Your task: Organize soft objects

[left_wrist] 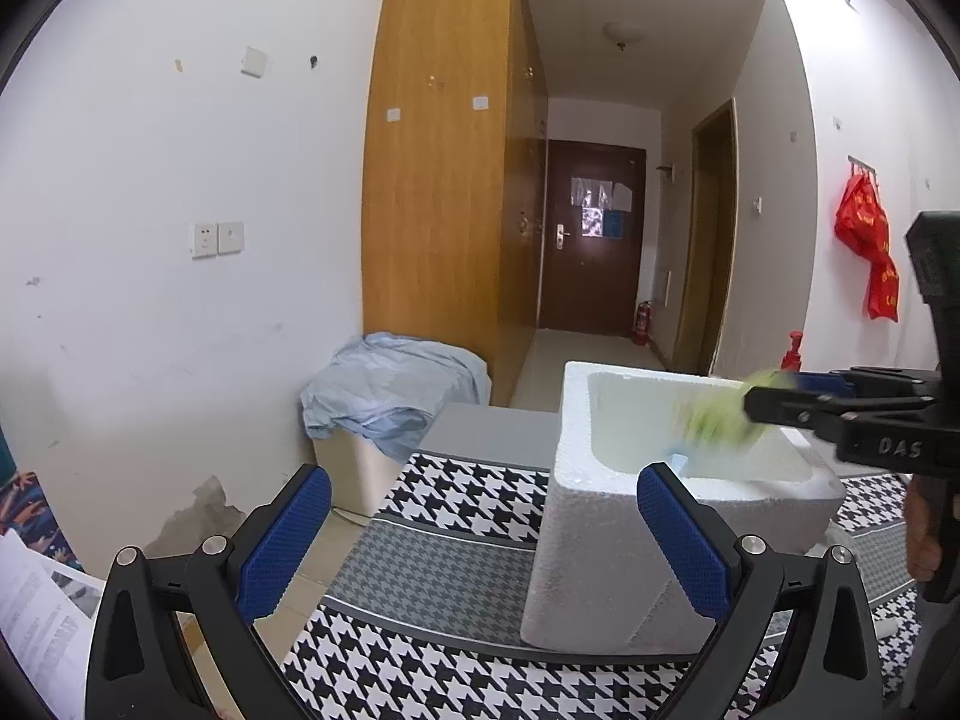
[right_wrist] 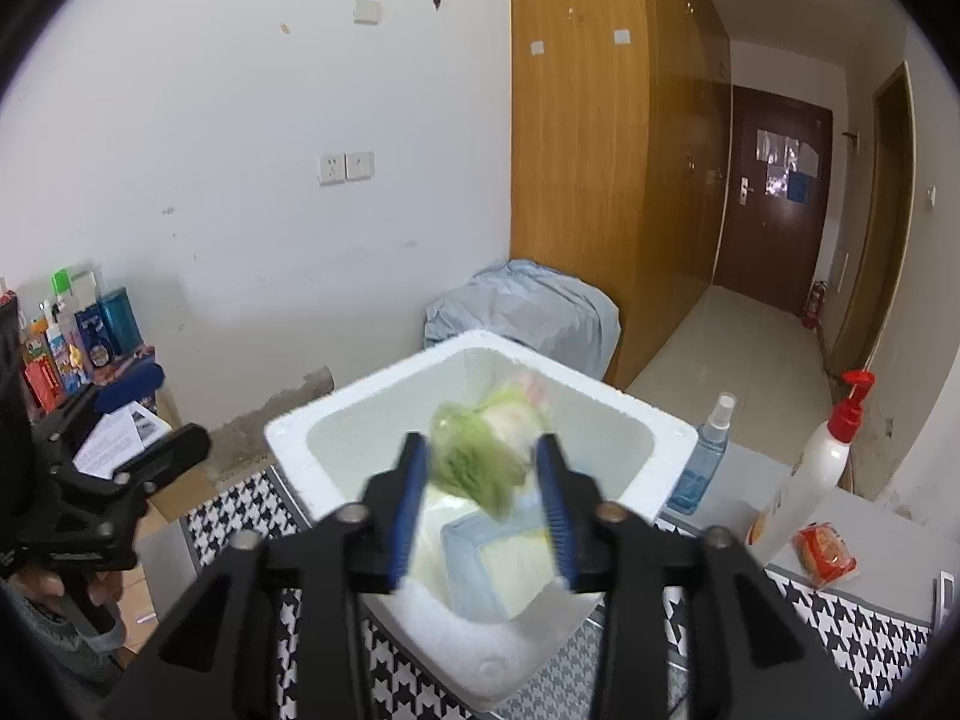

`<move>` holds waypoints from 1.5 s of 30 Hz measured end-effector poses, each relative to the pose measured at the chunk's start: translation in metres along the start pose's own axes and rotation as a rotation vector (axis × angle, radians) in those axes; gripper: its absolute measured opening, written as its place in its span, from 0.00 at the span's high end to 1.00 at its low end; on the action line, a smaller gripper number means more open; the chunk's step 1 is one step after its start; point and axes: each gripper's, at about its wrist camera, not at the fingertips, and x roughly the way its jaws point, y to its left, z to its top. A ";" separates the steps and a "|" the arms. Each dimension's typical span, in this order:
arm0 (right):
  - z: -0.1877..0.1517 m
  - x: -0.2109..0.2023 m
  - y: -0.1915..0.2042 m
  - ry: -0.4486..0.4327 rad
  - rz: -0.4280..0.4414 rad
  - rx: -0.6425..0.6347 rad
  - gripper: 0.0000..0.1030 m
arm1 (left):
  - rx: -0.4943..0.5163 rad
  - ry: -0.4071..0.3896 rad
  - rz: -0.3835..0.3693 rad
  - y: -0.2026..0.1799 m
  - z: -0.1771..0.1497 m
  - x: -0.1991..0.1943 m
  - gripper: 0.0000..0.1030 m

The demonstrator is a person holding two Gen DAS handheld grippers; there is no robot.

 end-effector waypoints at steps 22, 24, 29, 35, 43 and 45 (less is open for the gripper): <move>-0.006 -0.020 -0.004 -0.038 0.017 0.021 0.01 | 0.002 0.004 -0.006 -0.005 -0.002 -0.001 0.01; -0.007 -0.024 -0.005 -0.043 0.009 0.026 0.01 | 0.008 0.003 -0.012 -0.008 -0.003 -0.002 0.01; -0.011 -0.039 -0.009 -0.065 -0.002 0.041 0.01 | 0.026 -0.004 -0.044 -0.020 -0.002 -0.006 0.01; -0.019 -0.053 -0.016 -0.083 -0.014 0.073 0.01 | 0.047 -0.007 -0.070 -0.033 0.002 -0.007 0.01; -0.026 -0.071 -0.021 -0.115 -0.034 0.090 0.01 | 0.047 -0.013 -0.107 -0.047 0.007 -0.009 0.01; -0.029 -0.076 -0.025 -0.120 -0.034 0.097 0.01 | 0.052 -0.019 -0.112 -0.052 0.007 -0.011 0.01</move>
